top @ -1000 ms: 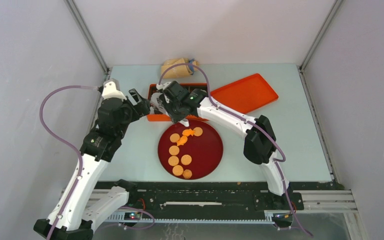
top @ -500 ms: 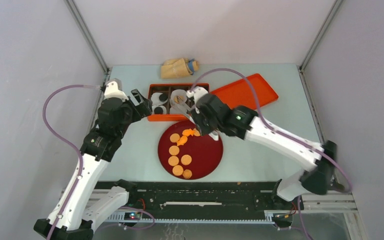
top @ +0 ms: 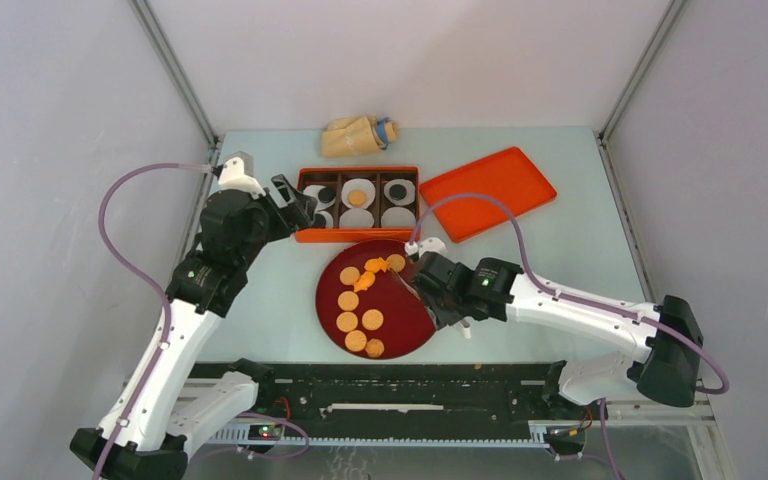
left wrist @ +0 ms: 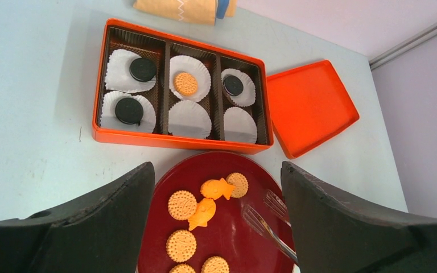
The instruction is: Pack the cookies
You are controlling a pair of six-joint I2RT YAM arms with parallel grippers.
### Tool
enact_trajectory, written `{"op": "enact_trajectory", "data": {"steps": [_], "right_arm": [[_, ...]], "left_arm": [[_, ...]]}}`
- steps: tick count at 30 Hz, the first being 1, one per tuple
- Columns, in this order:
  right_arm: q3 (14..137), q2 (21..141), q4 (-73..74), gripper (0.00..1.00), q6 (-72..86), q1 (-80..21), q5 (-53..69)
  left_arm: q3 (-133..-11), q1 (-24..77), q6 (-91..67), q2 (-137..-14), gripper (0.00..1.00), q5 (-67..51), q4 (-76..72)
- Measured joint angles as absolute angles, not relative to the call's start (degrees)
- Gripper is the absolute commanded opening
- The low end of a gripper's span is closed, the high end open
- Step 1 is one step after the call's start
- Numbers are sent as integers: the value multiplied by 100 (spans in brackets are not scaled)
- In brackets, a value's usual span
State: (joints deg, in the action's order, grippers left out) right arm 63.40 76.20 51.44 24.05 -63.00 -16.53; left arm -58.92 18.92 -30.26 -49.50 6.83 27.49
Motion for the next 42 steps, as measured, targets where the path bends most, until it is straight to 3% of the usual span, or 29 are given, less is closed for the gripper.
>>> {"op": "enact_trajectory", "data": {"steps": [19,22,29,36,42], "right_arm": [[6112,8309,4399,52,2357,-5653,-1431],[6112,8414,4237,47,2265,-5537,-1343],[6114,8431,4060,25,2082,-5483,-1234],[6263,7797,4351,25,2064,-5483,-1249],[7144,7647,4449,25,1855,-5360,-1251]], "left_arm": [[-5892,1892,-3052,-4829,86,537,2663],[-5892,1892,-3052,-4834,86,534,2661],[-5883,1892,-3052,-4836,86,534,2609],[-5881,1892,-3055,-4871,86,532,2519],[-5881,1892,-3055,-4976,86,532,2477]]}}
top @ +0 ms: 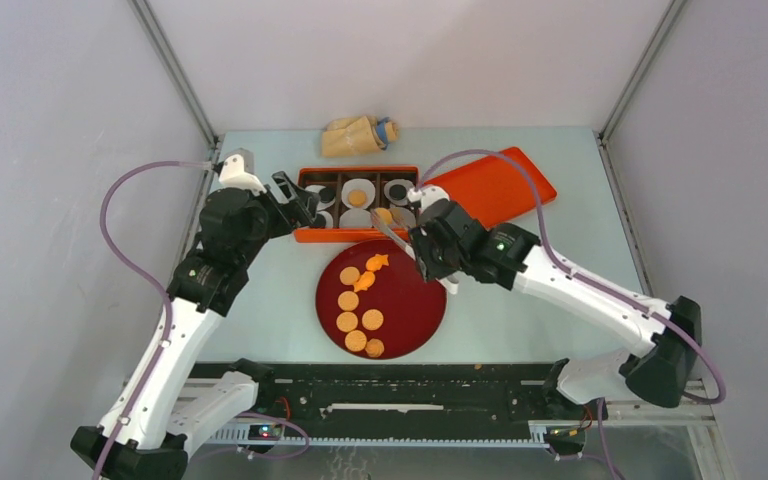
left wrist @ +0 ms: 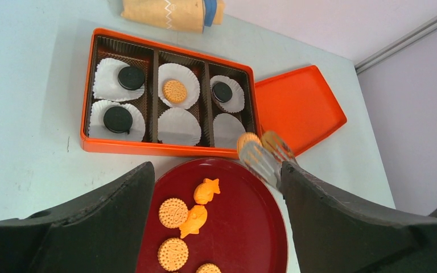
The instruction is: Pack the cookies
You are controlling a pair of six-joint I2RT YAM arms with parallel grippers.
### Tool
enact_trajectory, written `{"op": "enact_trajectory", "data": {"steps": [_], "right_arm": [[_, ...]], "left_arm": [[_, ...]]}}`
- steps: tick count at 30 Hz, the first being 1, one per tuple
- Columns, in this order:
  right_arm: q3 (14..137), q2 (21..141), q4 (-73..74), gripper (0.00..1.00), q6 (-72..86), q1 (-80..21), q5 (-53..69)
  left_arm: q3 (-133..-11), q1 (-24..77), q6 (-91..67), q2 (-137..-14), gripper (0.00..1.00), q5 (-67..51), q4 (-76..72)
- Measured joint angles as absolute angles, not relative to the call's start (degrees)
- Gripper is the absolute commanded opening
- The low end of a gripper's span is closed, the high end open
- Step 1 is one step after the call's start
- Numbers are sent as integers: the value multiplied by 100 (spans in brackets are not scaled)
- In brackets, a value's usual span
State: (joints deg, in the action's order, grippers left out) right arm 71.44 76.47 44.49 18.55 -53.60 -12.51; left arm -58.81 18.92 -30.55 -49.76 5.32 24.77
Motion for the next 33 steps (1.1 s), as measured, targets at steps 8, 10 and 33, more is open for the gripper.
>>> {"op": "enact_trajectory", "data": {"steps": [8,10,33], "right_arm": [[8156,9157,3983,25,1310,-5116,-1160],[8272,9513,3907,25,1208,-5063,-1114],[8853,10554,3594,54,950,-4873,-873]], "left_arm": [[-5883,1892,-3011,-4984,86,591,2482],[-5883,1892,-2991,-4982,86,628,2499],[-5883,1892,-2847,-5061,88,687,2604]]}}
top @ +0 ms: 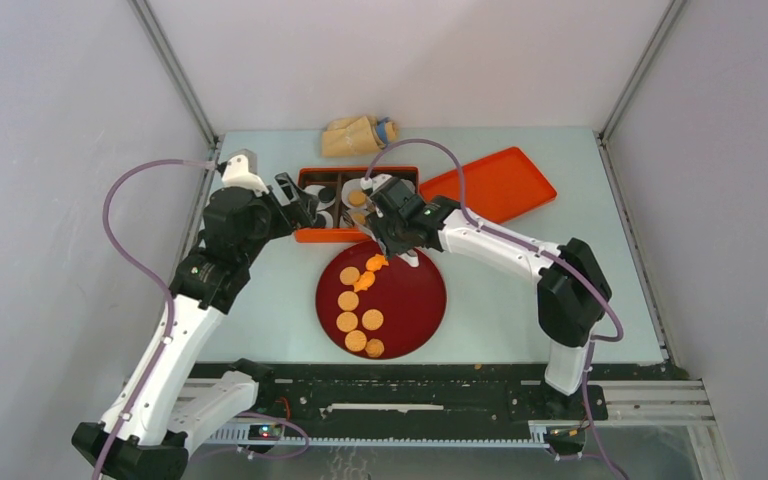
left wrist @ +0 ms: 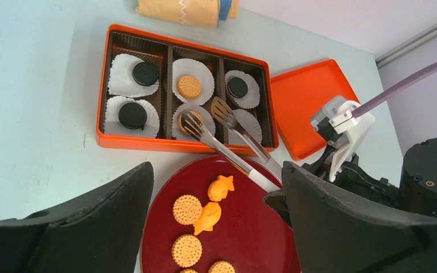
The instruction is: Pack the cookies
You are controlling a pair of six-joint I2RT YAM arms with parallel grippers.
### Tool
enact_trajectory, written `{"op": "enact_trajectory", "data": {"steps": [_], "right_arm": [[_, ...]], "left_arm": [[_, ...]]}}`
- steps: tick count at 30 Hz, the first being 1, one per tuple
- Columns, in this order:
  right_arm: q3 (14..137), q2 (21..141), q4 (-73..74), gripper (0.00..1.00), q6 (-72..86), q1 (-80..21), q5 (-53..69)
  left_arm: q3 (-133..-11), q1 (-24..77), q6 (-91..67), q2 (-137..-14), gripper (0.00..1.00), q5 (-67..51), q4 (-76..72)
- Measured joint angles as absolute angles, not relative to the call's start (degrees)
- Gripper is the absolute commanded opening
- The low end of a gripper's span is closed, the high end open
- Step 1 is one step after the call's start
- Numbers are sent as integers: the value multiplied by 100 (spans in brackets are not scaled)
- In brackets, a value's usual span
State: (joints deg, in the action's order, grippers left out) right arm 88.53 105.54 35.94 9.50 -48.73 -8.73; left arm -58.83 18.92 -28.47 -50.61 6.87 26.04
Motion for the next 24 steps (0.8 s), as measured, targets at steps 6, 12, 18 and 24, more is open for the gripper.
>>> {"op": "enact_trajectory", "data": {"steps": [6,12,18,24], "right_arm": [[8796,10412,3594,52,954,-4921,-915],[8453,9470,3802,52,974,-5179,-1219],[7688,7970,4027,52,1304,-5671,-1367],[6685,7529,4425,52,1951,-6213,-1409]], "left_arm": [[-5883,1892,-2847,-5070,88,563,2585],[-5883,1892,-2847,-4995,88,558,2578],[-5881,1892,-2860,-4976,88,427,2495],[-5881,1892,-2897,-5002,87,279,2451]]}}
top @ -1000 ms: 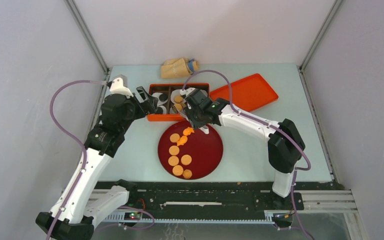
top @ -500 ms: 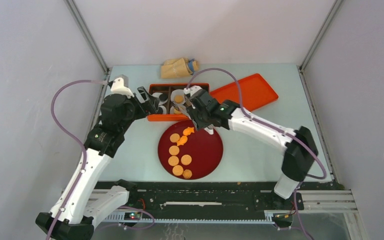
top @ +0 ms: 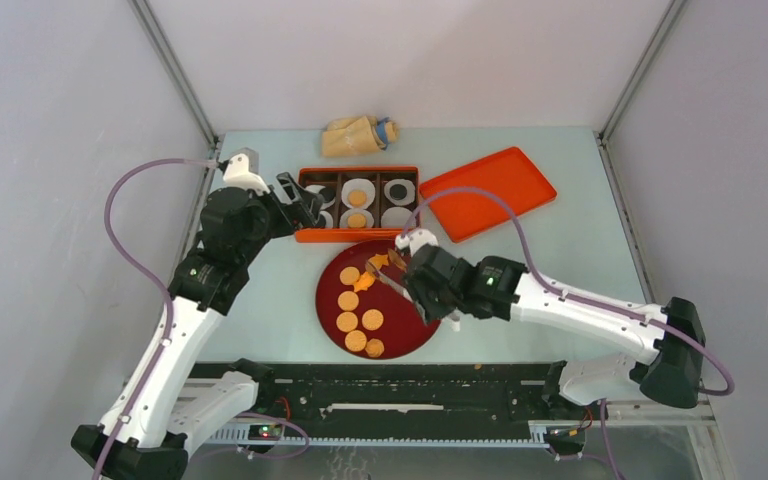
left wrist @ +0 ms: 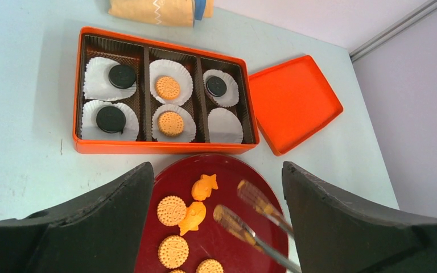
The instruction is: Pack the cookies
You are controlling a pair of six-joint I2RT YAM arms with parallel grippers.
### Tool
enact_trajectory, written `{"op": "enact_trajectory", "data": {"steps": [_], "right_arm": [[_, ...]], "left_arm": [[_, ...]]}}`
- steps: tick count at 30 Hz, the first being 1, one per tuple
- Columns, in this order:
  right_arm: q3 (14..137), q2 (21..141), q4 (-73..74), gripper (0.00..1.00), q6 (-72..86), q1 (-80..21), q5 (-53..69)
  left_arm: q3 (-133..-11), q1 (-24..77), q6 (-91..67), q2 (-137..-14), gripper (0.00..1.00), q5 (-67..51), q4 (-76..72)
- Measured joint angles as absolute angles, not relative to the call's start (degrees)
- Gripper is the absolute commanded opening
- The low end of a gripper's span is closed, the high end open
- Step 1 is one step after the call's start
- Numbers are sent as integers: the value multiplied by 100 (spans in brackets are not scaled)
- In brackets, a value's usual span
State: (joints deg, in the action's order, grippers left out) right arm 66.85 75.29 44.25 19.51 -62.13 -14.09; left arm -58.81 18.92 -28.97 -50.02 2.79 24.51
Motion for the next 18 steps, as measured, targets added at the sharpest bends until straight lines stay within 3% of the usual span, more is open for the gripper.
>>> {"op": "enact_trajectory", "data": {"steps": [18], "right_arm": [[5999,7253,5301,52,3395,-7756,-1282]], "left_arm": [[-5601,1892,-3072,-4974,87,-54,2399]]}}
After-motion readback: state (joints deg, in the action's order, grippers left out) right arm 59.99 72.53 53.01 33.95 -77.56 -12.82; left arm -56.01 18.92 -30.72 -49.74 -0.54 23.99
